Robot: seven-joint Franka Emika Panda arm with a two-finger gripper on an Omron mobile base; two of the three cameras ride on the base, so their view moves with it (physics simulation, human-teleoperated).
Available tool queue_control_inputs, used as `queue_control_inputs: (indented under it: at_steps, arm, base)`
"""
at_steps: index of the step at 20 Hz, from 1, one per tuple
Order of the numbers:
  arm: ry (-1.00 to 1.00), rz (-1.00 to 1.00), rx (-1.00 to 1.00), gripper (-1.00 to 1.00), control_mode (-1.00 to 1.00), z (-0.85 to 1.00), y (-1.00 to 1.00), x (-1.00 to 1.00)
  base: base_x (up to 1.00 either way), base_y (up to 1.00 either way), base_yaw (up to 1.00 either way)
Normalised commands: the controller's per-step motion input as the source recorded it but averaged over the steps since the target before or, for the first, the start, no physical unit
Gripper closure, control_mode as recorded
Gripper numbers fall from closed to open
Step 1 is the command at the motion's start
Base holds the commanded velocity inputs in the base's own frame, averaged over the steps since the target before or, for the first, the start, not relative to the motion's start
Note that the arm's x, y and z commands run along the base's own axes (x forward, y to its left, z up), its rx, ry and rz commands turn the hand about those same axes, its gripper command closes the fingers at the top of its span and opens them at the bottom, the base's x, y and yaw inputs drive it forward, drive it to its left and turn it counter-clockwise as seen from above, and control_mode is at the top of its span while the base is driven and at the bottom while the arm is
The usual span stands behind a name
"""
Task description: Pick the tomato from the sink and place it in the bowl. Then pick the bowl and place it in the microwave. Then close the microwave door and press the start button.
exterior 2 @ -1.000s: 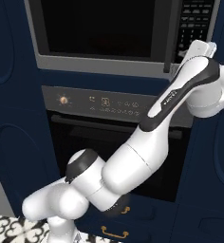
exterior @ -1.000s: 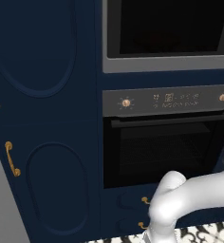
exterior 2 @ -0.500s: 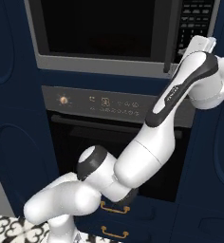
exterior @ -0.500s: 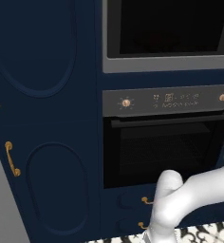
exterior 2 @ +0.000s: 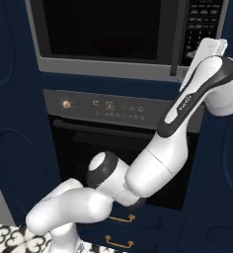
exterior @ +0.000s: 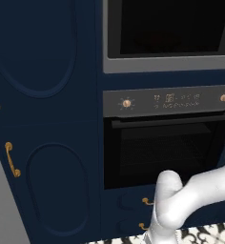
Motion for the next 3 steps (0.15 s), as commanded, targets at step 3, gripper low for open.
queue_control_inputs:
  at_steps: [3]
  arm:
    - [-0.01,0.0,0.0,-1.0,-1.0,-0.27,0.38,-0.98]
  base:
    - [0.0,0.0,0.0]
